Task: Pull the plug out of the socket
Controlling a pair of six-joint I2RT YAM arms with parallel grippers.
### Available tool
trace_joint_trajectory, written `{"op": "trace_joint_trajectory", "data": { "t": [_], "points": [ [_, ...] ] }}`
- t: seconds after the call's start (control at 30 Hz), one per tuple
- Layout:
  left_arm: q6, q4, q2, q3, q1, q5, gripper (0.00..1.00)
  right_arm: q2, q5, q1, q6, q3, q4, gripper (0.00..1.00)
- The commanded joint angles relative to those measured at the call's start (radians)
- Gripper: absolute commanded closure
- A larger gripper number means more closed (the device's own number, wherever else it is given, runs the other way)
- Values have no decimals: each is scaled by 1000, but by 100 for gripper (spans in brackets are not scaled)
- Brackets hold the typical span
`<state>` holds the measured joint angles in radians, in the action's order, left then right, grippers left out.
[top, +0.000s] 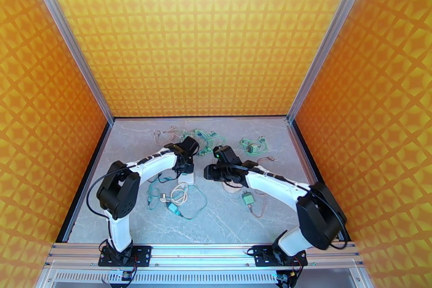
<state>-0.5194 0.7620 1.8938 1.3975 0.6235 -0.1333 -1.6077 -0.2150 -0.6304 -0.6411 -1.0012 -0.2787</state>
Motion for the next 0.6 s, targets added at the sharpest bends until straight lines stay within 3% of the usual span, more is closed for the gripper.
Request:
{"op": "trace_joint_trajectory", "data": {
  "t": [0.0, 0.27, 0.57],
  "points": [
    [-20, 34, -73, -16, 4, 52, 66, -87, -127, 8, -61, -22, 152, 52],
    [-14, 44, -62, -23, 2, 52, 66, -276, -274, 16, -178, -96, 353, 58],
    [-11, 26, -39, -41, 4, 53, 67, -389, -283, 54, -234, -160, 402, 61]
  ]
}}
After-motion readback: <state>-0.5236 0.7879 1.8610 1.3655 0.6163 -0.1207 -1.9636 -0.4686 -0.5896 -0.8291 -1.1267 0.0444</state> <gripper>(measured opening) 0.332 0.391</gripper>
